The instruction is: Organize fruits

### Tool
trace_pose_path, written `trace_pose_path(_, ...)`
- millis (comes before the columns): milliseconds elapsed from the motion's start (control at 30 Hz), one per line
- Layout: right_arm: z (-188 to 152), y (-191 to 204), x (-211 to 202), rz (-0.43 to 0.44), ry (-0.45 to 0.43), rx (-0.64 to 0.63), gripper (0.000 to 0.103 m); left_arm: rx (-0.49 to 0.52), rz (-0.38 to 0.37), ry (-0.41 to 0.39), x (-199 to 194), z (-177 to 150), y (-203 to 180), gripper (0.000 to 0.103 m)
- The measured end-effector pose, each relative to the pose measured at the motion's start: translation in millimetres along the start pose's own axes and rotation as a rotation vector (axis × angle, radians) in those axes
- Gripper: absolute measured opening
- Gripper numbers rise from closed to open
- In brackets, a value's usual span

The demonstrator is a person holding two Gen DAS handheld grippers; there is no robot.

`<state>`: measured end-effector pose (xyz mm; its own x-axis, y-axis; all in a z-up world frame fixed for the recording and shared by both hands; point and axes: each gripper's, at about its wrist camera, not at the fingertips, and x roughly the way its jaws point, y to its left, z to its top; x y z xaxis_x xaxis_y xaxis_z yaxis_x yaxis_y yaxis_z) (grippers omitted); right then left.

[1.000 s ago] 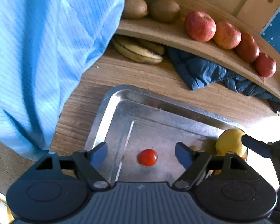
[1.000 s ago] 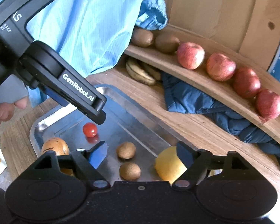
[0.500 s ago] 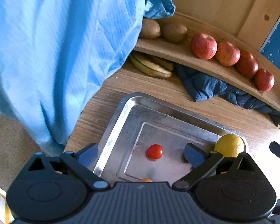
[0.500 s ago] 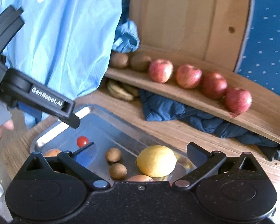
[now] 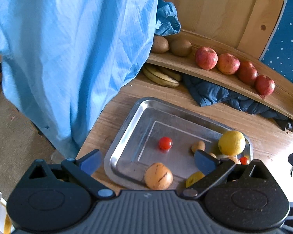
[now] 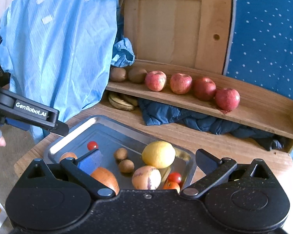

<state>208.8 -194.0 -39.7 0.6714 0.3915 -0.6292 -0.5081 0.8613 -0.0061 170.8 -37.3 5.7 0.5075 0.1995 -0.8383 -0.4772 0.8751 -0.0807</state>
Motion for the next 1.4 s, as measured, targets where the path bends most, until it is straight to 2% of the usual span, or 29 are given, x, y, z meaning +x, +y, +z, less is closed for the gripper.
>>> trace_pose_path(200, -8.0, 1.1, -12.8, -0.011, 0.02, 0.036, 0.102, 0.022, 0.005, 0.006, -14.6, -13.5, 1.2, 0.102)
trace_pose_path(567, -18.3, 16.1, -30.5, -0.065, 0.03, 0.071, 0.102, 0.092, -0.039, 0.001, -26.1, -27.8, 7.9, 0.102)
trace_pose_path(967, -24.8, 58.1, -53.2, -0.161, 0.032, 0.11, 0.102, 0.18, -0.107, -0.021, -34.7, -40.0, 35.9, 0.102)
trace_pose_path(1400, -38.0, 101.9, -82.0, -0.241, 0.017, 0.172, 0.102, 0.232, -0.169, -0.042, -55.3, -55.2, 75.7, 0.102)
